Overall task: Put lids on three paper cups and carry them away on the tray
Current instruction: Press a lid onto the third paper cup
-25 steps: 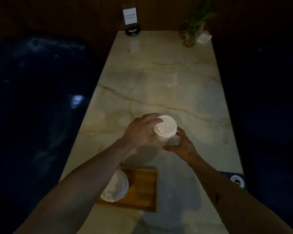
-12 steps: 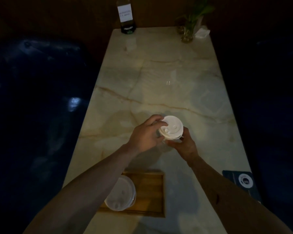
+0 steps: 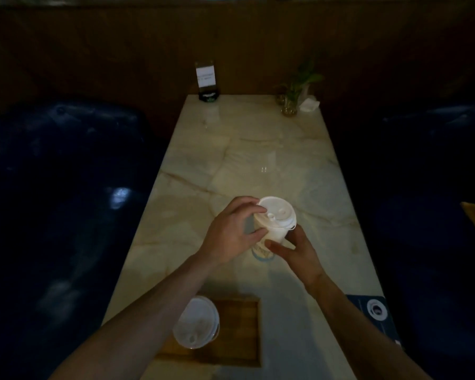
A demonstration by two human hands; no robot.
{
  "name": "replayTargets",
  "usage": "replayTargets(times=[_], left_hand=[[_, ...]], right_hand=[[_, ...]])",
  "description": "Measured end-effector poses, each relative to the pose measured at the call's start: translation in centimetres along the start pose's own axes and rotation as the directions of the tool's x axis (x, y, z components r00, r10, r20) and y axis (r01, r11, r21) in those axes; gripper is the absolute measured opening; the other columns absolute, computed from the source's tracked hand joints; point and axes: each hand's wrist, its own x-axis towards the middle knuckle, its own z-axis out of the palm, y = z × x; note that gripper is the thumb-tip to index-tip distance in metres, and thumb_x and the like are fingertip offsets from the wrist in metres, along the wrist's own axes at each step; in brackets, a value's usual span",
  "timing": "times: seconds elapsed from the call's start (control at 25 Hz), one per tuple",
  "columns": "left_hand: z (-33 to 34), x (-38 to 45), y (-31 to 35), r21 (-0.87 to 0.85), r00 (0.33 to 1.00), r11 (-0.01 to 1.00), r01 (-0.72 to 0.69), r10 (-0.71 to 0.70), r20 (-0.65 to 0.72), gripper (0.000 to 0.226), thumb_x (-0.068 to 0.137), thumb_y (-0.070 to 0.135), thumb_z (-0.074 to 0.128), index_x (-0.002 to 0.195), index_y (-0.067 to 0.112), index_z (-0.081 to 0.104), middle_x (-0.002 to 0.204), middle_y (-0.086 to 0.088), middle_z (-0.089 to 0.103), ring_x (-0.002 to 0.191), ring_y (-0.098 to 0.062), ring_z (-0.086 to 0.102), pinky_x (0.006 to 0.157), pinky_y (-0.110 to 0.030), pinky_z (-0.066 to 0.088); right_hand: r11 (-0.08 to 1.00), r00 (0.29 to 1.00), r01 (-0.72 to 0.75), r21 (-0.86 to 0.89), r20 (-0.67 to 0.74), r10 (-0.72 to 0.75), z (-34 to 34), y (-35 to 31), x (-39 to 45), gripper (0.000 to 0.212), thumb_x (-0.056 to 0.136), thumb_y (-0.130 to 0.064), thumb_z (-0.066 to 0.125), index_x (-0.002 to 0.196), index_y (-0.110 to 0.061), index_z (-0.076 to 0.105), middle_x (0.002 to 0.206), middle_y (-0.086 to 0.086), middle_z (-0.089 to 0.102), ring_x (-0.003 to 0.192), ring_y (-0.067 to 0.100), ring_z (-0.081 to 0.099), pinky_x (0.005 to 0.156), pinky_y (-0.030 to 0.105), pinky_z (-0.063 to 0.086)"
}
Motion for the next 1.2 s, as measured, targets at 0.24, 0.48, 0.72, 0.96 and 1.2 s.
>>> replayTargets(times=[0.24,0.48,0.72,0.96,1.2], left_hand=[[-3.7,-2.8,7.0,-0.184,0.991,0.983,0.007,-0.031,-0.130,0.039,0.077,0.032,0.079,0.115,0.022,0.072,0.124,0.008,0.058,0.119,-0.006,0.058,0.097,-0.028,0.053],[-5.1,-6.8,11.1,-0.212,0.968,0.976,-0.038,-0.016,-0.250,0.037,0.078,0.033,0.080,0.113,0.021,0.072,0.120,0.009,0.060,0.118,-0.011,0.059,0.096,-0.024,0.052],[-5.7,-10.0,13.3,-0.157,0.930,0.981,-0.112,0.047,-0.365,0.024,0.085,0.035,0.071,0.105,0.022,0.074,0.114,0.010,0.060,0.110,-0.013,0.063,0.092,-0.018,0.051],[-5.7,-12.6,13.7,-0.039,0.937,0.994,-0.102,0.082,-0.338,0.019,0.091,0.024,0.071,0.108,0.017,0.076,0.113,0.001,0.060,0.104,-0.016,0.064,0.088,-0.031,0.058],[-5.4,-13.8,14.7,0.077,0.940,0.993,-0.094,0.114,-0.321,0.017,0.093,0.025,0.067,0.107,0.019,0.075,0.104,0.005,0.062,0.098,-0.011,0.063,0.083,-0.030,0.057]], right_hand=[[0.979,0.990,0.136,0.152,0.002,-0.138,-0.2,-4.7,-7.2,0.061,0.086,-0.015,0.075,0.138,-0.028,0.046,0.119,-0.009,0.069,0.106,0.009,0.069,0.084,0.029,0.061],[0.958,0.982,0.184,0.219,-0.003,-0.188,-0.3,-7.5,-13.0,0.080,0.061,-0.041,0.085,0.132,-0.036,0.050,0.122,-0.004,0.068,0.109,0.018,0.070,0.089,0.046,0.061],[0.951,0.978,0.202,0.235,-0.009,-0.206,0.7,-8.1,-16.3,0.079,0.057,-0.039,0.084,0.130,-0.031,0.053,0.114,0.002,0.072,0.102,0.022,0.072,0.087,0.049,0.061],[0.959,0.976,0.215,0.182,-0.009,-0.217,1.3,-7.4,-18.5,0.062,0.062,-0.047,0.078,0.118,-0.047,0.051,0.101,-0.020,0.071,0.092,0.006,0.072,0.070,0.026,0.063],[0.964,0.966,0.251,0.085,-0.080,-0.245,1.7,-7.0,-19.9,0.054,0.063,-0.057,0.073,0.109,-0.055,0.046,0.098,-0.041,0.063,0.087,-0.009,0.068,0.063,0.011,0.055]])
